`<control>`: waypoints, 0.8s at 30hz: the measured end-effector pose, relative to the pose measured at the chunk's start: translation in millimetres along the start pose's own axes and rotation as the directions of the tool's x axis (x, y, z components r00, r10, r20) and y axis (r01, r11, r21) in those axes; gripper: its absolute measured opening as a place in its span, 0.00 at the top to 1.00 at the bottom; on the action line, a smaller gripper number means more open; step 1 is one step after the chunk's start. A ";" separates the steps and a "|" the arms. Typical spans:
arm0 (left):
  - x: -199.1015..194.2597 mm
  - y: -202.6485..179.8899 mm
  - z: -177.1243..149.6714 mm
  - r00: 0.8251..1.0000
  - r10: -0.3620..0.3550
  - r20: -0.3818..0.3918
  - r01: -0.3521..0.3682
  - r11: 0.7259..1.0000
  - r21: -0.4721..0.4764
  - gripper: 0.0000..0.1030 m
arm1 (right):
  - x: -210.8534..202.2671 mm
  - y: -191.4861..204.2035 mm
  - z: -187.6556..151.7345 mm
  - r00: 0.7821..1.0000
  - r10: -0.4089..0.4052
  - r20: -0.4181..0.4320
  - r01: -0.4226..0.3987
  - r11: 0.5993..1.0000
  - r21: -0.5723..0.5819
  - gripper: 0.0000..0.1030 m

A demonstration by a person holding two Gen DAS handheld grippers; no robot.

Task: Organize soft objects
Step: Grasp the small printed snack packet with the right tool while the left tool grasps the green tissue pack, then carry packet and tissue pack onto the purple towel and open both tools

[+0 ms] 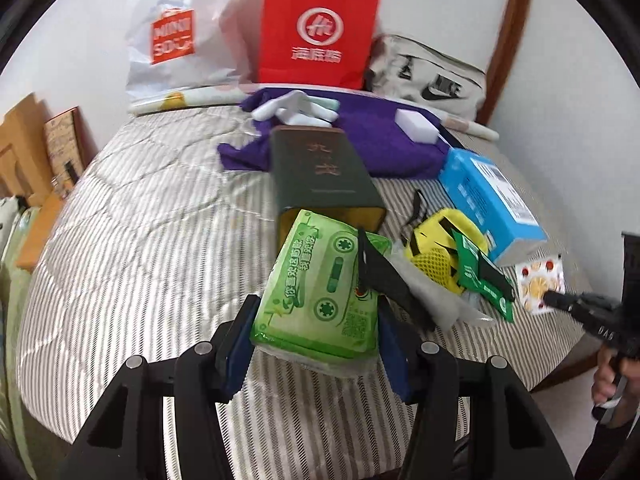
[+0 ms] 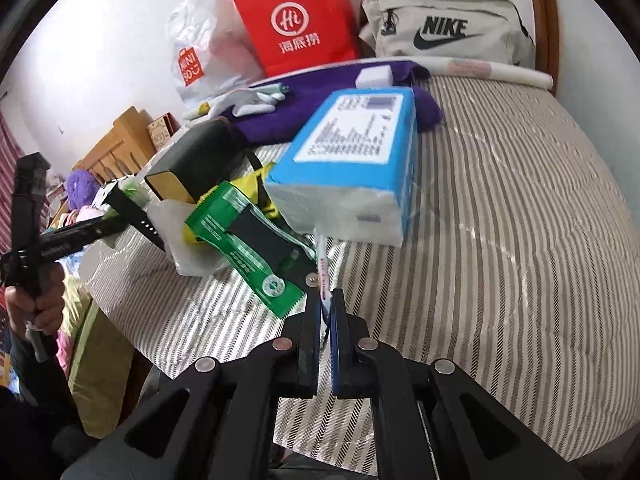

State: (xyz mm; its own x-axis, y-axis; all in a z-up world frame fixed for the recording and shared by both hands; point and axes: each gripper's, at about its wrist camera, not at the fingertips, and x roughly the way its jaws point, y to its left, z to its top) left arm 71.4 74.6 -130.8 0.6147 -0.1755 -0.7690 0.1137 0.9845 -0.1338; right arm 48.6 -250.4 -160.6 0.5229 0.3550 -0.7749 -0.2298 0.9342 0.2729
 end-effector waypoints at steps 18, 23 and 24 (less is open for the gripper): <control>-34.9 22.1 -0.4 0.996 0.059 0.072 -0.054 0.996 -0.073 0.49 | -18.0 9.1 -1.5 0.999 0.015 0.037 -0.015 1.000 -0.002 0.96; -35.1 10.4 8.3 0.997 0.034 0.072 -0.029 0.998 -0.059 0.49 | -30.9 15.7 9.0 0.998 0.025 0.065 -0.024 1.000 -0.019 0.96; -34.9 8.9 10.8 0.997 0.027 0.071 -0.023 0.998 -0.059 0.49 | -32.7 16.5 11.7 0.997 0.026 0.068 -0.024 0.999 -0.024 0.96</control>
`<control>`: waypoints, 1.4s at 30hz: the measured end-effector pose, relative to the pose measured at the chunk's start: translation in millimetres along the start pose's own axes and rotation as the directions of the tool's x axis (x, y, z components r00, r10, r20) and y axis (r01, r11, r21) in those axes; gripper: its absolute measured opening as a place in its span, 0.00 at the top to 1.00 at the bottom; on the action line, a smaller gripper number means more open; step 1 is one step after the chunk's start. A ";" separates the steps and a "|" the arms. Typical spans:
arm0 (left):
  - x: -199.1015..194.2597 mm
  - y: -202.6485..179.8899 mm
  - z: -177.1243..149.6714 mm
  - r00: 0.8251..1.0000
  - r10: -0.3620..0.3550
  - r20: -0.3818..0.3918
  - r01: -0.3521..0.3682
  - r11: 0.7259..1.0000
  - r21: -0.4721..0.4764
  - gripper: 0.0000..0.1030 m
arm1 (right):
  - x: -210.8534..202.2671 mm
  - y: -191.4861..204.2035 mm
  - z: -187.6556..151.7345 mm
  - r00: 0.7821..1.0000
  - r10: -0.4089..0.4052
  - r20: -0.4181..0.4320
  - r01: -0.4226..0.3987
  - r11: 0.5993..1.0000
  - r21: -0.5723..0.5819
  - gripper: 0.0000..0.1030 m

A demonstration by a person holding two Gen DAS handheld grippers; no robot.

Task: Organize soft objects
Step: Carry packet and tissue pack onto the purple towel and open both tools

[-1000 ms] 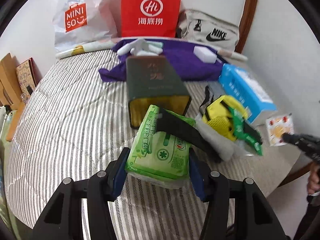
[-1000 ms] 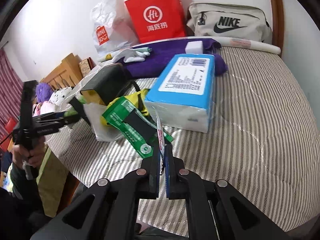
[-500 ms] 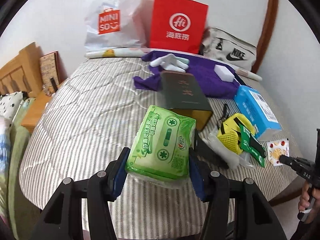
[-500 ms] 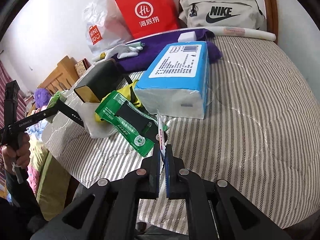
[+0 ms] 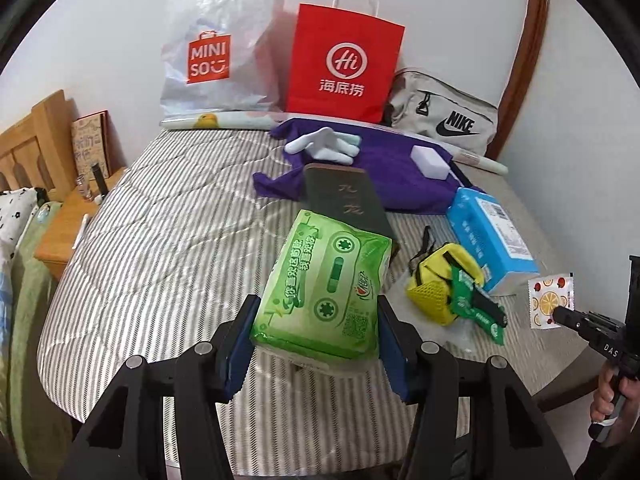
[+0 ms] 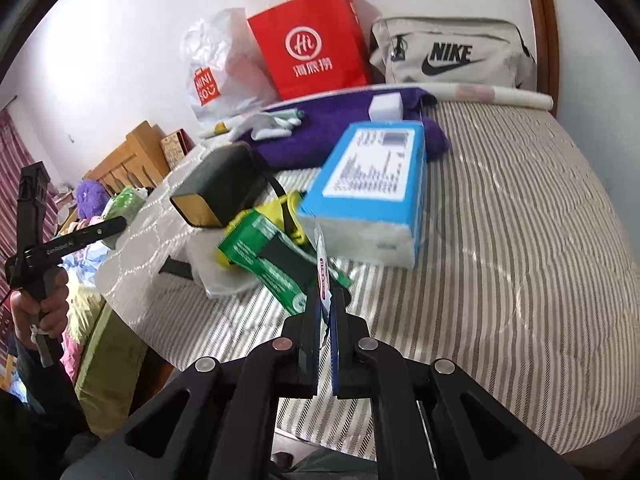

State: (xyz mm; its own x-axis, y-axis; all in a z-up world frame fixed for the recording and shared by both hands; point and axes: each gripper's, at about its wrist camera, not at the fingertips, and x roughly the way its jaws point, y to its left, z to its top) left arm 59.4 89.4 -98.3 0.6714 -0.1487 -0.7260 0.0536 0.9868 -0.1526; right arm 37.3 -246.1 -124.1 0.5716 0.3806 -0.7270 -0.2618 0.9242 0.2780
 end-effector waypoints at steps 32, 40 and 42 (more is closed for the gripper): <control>71.7 -16.2 121.6 0.998 -0.029 -0.058 0.028 1.000 -0.005 0.48 | 52.0 -19.1 178.1 0.999 -0.002 0.036 0.006 0.996 -0.086 0.96; 112.3 -14.4 146.0 0.995 -0.034 -0.099 0.033 0.999 -0.014 0.48 | 97.8 -43.0 203.7 1.000 0.012 -0.023 -0.013 0.999 -0.036 0.96; 122.9 -13.7 149.7 0.993 -0.038 -0.112 0.036 0.999 -0.019 0.48 | 113.7 -49.1 207.8 0.999 0.016 -0.050 -0.017 1.000 -0.020 0.96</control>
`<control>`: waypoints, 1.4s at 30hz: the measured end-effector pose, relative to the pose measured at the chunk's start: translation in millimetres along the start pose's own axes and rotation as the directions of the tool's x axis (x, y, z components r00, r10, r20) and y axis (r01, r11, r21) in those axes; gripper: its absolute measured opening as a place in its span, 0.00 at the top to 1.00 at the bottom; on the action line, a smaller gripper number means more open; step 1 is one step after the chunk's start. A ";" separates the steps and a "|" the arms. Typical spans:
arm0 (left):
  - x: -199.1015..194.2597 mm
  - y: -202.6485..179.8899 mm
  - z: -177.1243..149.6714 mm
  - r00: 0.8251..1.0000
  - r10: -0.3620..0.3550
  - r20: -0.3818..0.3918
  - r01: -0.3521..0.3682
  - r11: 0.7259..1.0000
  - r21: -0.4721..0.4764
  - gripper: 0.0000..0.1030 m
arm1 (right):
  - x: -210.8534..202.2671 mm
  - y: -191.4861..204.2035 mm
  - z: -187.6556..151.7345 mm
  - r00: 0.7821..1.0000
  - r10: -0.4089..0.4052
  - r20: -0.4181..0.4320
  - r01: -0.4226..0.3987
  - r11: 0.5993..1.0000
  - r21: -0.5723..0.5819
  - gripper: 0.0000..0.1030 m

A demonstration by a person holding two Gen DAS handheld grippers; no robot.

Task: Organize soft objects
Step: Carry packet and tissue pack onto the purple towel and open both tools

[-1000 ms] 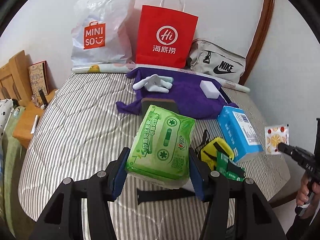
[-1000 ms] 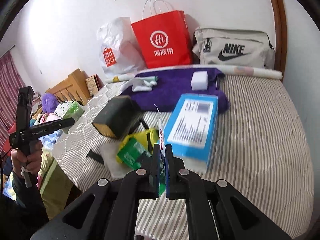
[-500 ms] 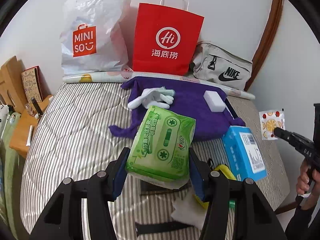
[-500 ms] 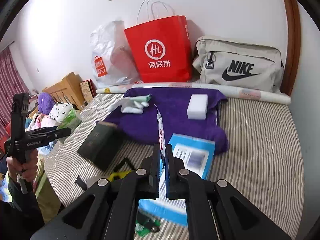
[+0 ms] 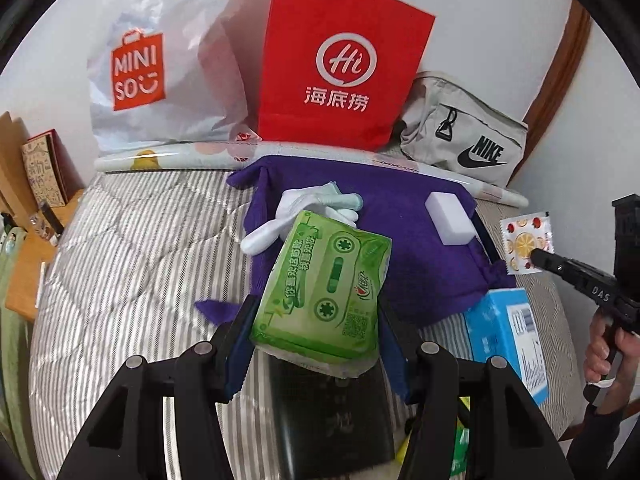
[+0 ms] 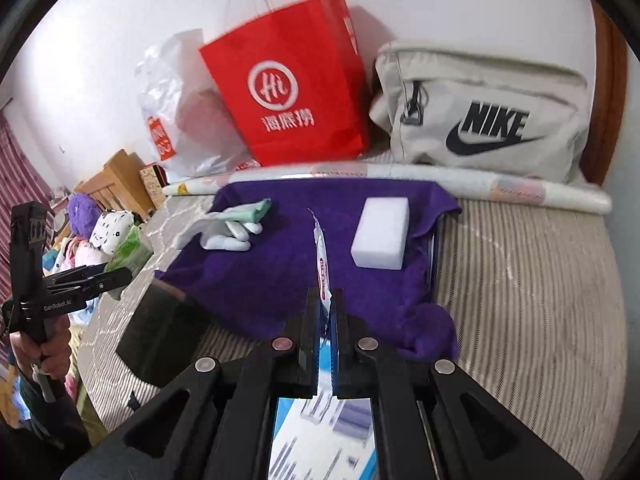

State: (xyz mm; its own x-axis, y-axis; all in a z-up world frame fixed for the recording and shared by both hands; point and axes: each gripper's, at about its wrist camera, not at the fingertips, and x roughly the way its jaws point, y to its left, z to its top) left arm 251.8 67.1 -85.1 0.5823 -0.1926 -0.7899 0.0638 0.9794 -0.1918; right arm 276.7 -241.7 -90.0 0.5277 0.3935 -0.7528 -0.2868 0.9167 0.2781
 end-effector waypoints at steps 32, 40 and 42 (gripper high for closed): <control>118.2 -8.8 35.5 0.980 0.045 -0.192 -0.049 0.999 -0.014 0.46 | 83.5 -43.1 4.9 0.980 -0.001 -0.200 0.003 1.000 0.012 0.81; 113.5 -13.1 34.9 0.978 0.033 -0.205 -0.037 0.999 -0.016 0.35 | 71.3 -31.8 5.5 0.987 -0.103 -0.121 0.094 0.993 -0.078 0.42; 105.7 -11.8 32.7 0.980 0.048 -0.193 -0.052 0.999 -0.013 0.32 | 66.2 -30.0 7.3 0.985 -0.144 -0.093 0.136 0.987 -0.087 0.39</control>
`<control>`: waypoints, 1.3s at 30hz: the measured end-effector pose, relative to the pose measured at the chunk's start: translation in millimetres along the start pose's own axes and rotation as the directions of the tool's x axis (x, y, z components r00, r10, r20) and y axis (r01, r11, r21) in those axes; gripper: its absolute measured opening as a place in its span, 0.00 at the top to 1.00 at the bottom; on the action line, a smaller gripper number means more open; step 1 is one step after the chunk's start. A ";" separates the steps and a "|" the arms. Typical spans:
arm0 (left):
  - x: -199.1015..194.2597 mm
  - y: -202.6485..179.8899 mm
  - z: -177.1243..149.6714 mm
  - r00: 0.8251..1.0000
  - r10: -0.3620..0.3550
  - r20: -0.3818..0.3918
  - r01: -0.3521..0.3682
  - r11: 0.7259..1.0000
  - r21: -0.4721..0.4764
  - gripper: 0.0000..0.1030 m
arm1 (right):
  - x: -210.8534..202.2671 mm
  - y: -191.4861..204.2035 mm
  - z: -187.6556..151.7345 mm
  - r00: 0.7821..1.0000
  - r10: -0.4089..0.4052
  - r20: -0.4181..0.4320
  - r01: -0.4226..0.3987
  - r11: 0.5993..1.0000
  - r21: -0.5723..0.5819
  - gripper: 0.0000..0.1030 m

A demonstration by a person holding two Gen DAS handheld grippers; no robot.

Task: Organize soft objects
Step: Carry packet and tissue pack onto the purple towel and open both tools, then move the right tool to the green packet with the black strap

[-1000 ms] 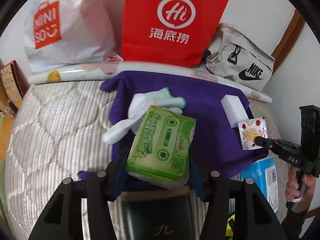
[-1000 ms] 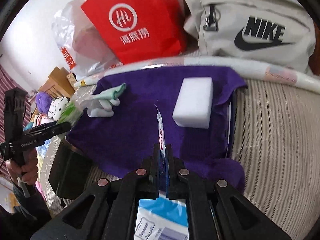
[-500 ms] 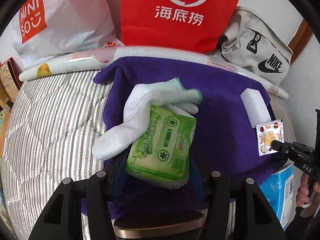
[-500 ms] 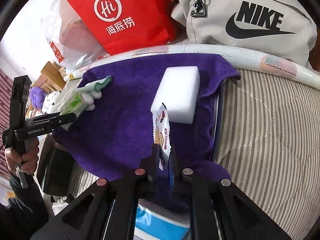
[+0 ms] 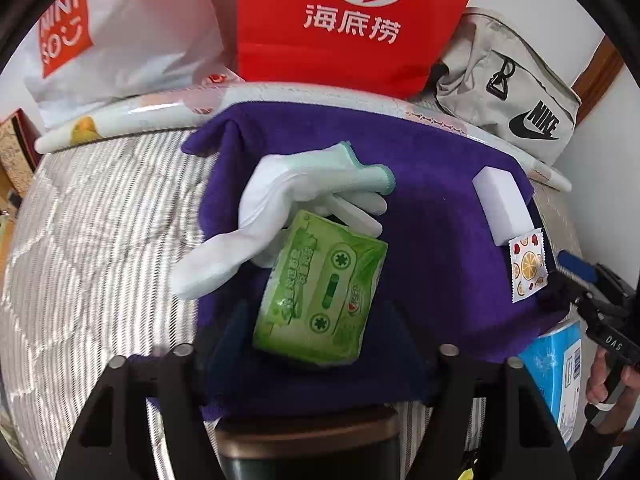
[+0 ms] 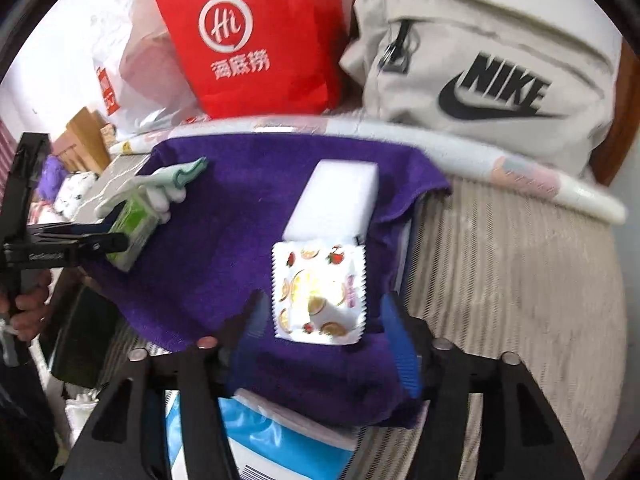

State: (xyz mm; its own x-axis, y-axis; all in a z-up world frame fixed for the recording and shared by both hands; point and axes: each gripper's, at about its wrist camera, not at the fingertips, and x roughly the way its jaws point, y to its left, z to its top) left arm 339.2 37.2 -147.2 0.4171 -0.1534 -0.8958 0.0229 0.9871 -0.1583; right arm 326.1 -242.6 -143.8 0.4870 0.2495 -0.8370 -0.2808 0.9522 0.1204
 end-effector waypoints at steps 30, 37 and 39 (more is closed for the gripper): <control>-131.3 -9.4 -119.7 0.978 -0.030 0.205 0.025 0.999 0.027 0.32 | -154.6 76.2 -103.5 0.971 -0.096 0.220 0.078 0.993 0.090 0.39; -138.1 -8.5 -159.2 0.981 -0.034 0.189 0.026 0.999 0.042 0.32 | -173.8 95.0 -140.9 0.969 -0.081 0.233 0.064 0.995 0.079 0.39; -138.7 -7.7 -168.6 0.982 -0.037 0.186 0.030 0.999 0.039 0.32 | -175.9 98.0 -148.9 0.971 -0.065 0.228 0.049 0.996 0.075 0.39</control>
State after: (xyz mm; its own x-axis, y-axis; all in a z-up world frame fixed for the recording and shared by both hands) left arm 127.9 43.2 -91.8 0.5775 -0.1784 -0.7967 0.0711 0.9831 -0.1687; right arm 89.7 -219.5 -64.3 0.6801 0.2210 -0.6990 -0.1937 0.9738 0.1194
